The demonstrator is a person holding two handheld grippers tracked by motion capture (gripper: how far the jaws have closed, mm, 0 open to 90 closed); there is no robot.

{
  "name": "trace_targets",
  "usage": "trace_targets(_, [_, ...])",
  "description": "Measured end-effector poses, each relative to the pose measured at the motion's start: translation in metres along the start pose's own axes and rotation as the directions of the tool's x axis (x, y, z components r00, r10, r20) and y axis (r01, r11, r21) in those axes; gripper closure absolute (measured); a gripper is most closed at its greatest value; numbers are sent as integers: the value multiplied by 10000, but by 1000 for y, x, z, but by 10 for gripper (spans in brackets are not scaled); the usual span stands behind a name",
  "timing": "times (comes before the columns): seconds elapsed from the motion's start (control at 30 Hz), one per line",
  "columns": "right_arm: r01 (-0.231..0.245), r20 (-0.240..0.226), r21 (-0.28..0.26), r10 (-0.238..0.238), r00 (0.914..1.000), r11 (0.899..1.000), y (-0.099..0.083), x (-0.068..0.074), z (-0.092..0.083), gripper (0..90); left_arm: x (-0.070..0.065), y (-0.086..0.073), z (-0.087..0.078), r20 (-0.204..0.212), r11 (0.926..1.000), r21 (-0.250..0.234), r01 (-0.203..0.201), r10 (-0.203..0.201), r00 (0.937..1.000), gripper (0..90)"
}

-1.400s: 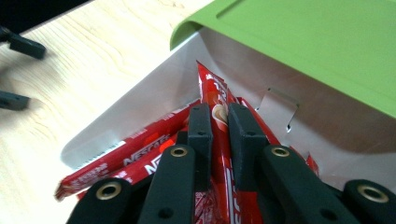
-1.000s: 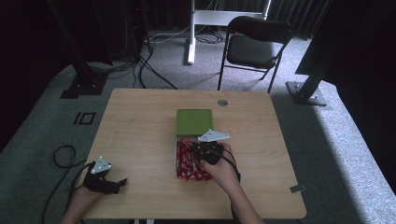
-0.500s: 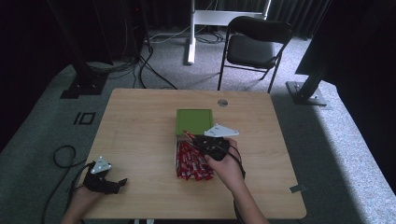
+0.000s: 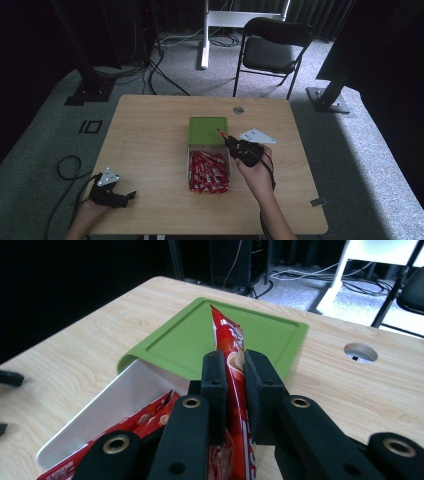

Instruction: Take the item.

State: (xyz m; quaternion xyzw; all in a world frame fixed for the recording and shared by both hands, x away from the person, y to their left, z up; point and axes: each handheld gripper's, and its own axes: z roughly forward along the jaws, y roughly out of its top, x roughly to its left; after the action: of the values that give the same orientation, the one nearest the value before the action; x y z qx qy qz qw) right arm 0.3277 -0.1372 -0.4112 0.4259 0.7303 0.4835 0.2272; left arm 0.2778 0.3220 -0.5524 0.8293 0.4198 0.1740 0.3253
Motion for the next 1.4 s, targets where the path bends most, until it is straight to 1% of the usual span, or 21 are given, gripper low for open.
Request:
trace_targets(0.07, [4,289,-79,-2,9996,10000,-2,-4,-1,801,0,0,0,-2,10000,1,1,-1,10000,14])
trace_targets(0.1, [-118,343,-135,123,9993,9998,-4,-7,-1,802,0,0,0,-1,10000,1,2,-2,10000,14])
trace_targets(0.17, [-238,643,-235,252,9976,9994,-6,-13,-1,802,0,0,0,-2,10000,4,-3,3,10000,15])
trace_targets(0.37, [-697,1115,-310,728,9911,9971,-16,-27,3,801,0,0,0,-3,10000,-5,2,-2,10000,15])
trace_targets(0.43, [-827,1310,-293,859,9877,9961,-21,-31,7,801,0,0,0,-11,10000,0,-17,17,10000,15])
trace_targets(0.47, [-1007,1365,-384,1051,9851,9942,-24,-32,9,801,0,0,0,2,10000,-5,18,-18,10000,15])
trace_targets(0.53, [-1061,1569,-344,1103,9814,9938,-29,-34,12,801,0,0,0,2,10000,-11,23,-23,10000,15])
trace_targets(0.57, [-1273,1611,-452,1330,9779,9908,-32,-35,14,801,0,0,0,2,10000,0,12,-12,10000,14])
trace_targets(0.63, [-1383,1901,-482,1451,9710,9892,-38,-38,19,801,0,0,0,0,10000,3,9,-9,10000,15])
trace_targets(0.67, [-1518,1969,-570,1601,9673,9868,-41,-39,21,801,0,0,0,1,10000,8,2,-2,10000,15])
trace_targets(0.7, [-1598,1985,-504,1667,9658,9859,-43,-39,24,801,0,0,0,1,10000,3,9,-9,10000,15])
trace_targets(0.77, [-1783,2103,-503,1849,9600,9827,-50,-40,30,801,0,0,0,0,10000,2,10,-10,10000,15])
trace_targets(0.8, [-1785,2139,-431,1836,9594,9830,-52,-39,33,801,0,0,0,2,10000,5,5,-5,10000,15])
trace_targets(0.83, [-2022,2105,-459,2073,9554,9783,-57,-39,37,801,0,0,0,2,10000,5,6,-6,10000,15])
trace_targets(0.93, [-2234,2271,-449,2277,9469,9737,-67,-38,46,801,0,0,0,0,10000,6,9,-9,10000,14])
trace_targets(1.1, [-2656,2383,-189,2624,9351,9639,-82,-38,64,800,0,0,0,0,10000,4,2,-2,10000,15])
trace_targets(1.17, [-2650,2418,-142,2605,9347,9641,-85,-37,66,801,0,0,0,-1,10000,2,1,-1,10000,15])
trace_targets(1.2, [-2748,2471,-78,2681,9312,9615,-89,-37,71,801,0,0,0,0,10000,-1,6,-6,10000,15])
trace_targets(1.23, [-2768,2512,-35,2688,9299,9609,-90,-38,72,800,0,0,0,1,10000,-1,4,-4,10000,15])
trace_targets(1.37, [-2860,2585,186,2717,9270,9581,-94,-39,79,800,0,0,0,0,10000,2,4,-4,10000,15])
trace_targets(1.4, [-2976,2579,207,2825,9240,9545,-95,-39,81,801,0,0,0,-1,10000,0,4,-4,10000,15])
